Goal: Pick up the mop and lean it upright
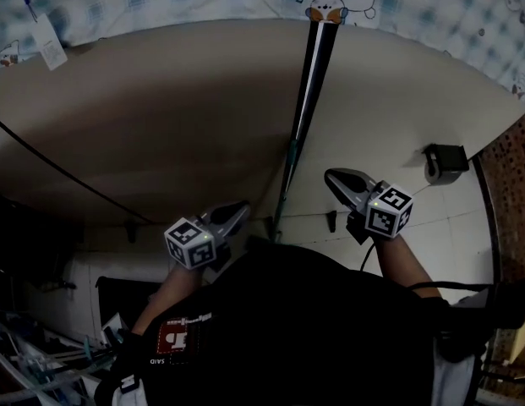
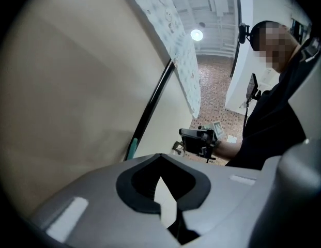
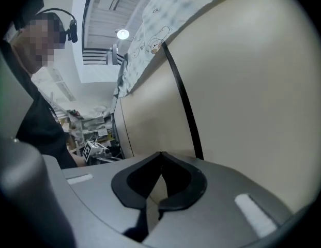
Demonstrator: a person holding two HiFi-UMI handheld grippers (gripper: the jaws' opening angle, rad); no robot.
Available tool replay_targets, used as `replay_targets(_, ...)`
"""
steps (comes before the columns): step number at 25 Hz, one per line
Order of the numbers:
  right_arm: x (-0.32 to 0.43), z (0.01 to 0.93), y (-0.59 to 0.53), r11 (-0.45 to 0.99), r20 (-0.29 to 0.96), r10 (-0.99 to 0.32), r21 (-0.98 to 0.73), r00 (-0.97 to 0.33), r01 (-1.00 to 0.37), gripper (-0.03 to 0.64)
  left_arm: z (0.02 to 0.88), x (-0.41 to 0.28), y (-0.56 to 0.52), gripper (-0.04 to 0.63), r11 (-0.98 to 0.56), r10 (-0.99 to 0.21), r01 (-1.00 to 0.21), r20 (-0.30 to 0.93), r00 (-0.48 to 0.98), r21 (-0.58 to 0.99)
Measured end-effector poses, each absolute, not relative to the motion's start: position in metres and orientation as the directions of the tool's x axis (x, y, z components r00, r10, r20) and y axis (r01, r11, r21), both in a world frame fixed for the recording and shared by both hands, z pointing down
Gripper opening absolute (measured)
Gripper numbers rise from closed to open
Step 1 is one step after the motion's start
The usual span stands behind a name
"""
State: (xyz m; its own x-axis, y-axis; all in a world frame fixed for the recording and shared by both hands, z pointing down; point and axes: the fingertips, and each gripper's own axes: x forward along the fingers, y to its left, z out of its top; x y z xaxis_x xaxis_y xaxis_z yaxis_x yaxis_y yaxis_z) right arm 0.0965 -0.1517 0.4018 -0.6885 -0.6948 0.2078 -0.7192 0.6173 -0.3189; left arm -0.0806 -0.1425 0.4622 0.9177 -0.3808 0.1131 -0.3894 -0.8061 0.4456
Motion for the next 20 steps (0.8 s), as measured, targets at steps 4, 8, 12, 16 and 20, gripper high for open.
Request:
replay_targets(4,0.127,0.406,-0.145,0.637,0.201,-0.672,-0.334,-0.713,-0.695,0.017,0.459,-0.046,-0.124,0.002,-0.784,-0.403,-0.405,0.111,0.908,0.470)
replay_targets(8,0.148,0.430,-0.141,0.654,0.217,-0.639,-0.351,-0.738,-0.670,0.048,0.460,-0.014,-0.111,0.002,-0.776,-0.413,-0.422,0.129,0.902,0.469)
replay_targets(12,0.143,0.456,-0.144,0.668,0.259,-0.605,-0.350,-0.753,-0.657,0.070,0.463,-0.007,-0.105,0.002,-0.770,-0.421,-0.432,0.135,0.897,0.469)
replay_targets(16,0.125,0.474,-0.152,0.673,0.297,-0.590,-0.334,-0.751,-0.660,0.083,0.466,-0.022,-0.102,0.002,-0.762,-0.431,-0.443,0.141,0.891,0.472)
replay_targets(20,0.111,0.490,-0.162,0.651,0.329,-0.599,-0.332,-0.731,-0.683,0.090,0.472,-0.044,-0.098,0.002,-0.755,-0.431,-0.448,0.154,0.889,0.479)
